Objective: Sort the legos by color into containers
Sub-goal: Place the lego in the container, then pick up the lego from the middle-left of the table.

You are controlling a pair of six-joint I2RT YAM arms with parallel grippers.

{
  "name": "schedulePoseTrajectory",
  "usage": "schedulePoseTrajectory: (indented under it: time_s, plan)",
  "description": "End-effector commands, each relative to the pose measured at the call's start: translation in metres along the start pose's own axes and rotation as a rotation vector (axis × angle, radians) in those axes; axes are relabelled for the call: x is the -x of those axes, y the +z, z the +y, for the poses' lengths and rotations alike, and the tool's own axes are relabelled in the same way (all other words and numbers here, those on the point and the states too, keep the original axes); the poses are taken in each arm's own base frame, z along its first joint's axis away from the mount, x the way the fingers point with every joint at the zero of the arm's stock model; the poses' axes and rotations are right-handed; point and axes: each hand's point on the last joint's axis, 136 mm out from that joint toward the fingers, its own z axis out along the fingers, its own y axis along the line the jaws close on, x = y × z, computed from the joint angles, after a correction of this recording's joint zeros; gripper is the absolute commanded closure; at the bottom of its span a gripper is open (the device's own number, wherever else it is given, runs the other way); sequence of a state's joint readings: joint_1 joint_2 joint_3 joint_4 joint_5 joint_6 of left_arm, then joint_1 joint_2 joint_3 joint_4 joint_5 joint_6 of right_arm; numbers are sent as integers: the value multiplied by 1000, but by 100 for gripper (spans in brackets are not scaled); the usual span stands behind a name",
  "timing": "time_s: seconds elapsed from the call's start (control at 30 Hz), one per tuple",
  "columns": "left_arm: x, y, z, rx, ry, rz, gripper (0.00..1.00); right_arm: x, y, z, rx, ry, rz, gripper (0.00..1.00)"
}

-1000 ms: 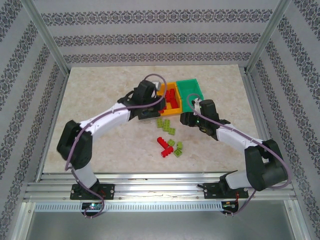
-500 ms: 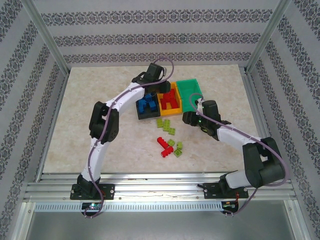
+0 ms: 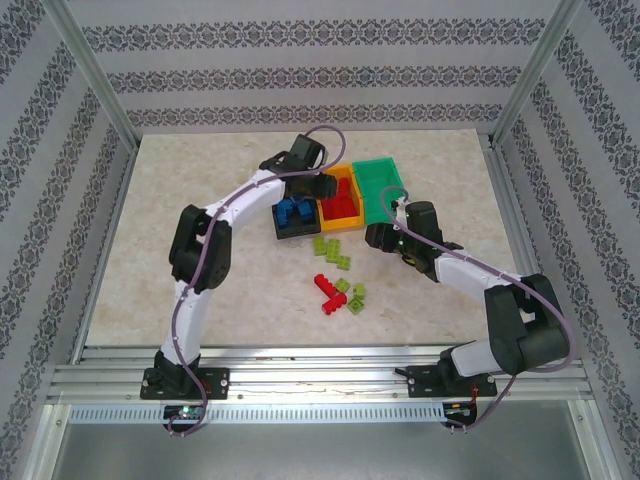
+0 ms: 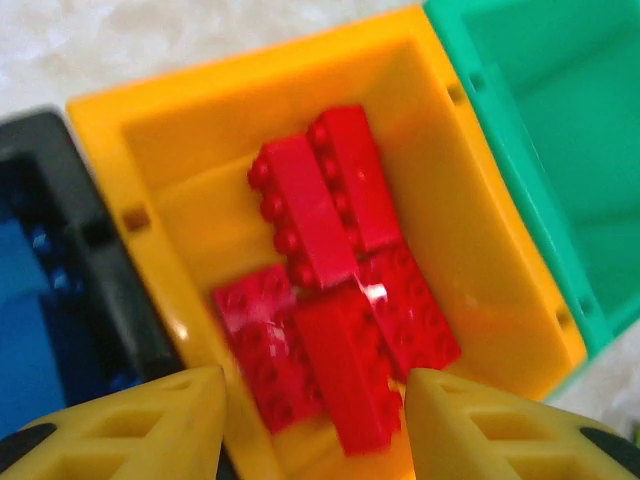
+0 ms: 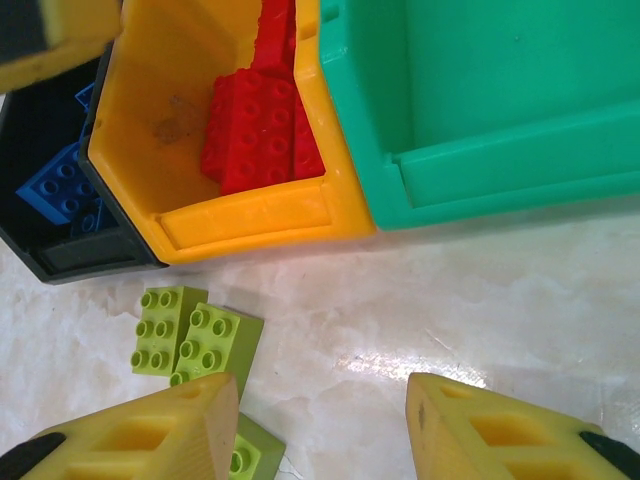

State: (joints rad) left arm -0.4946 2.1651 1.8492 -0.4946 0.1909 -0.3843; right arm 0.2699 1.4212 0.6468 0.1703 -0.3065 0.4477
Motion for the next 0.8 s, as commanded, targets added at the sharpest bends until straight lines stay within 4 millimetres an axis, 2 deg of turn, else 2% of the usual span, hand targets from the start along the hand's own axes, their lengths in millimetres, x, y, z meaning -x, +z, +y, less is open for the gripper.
schedulePoseTrajectory:
  time_s: [0.0, 0.13, 0.33, 0.53, 0.77]
  plan:
    - [0, -41, -32, -62, 82, -72, 50, 3, 0, 3, 32, 16, -11, 51]
    - [-32, -59, -40, -94, 96, -75, 50, 1, 2, 1, 25, 19, -4, 51]
    - [-84, -77, -52, -126, 128, -19, 50, 0, 4, 1, 32, 24, 1, 51]
    - [-131, -85, -57, -145, 132, 29, 50, 0, 3, 2, 34, 23, -1, 51]
    - [-173, -79, -56, -125, 128, 100, 50, 0, 4, 2, 32, 20, 1, 51]
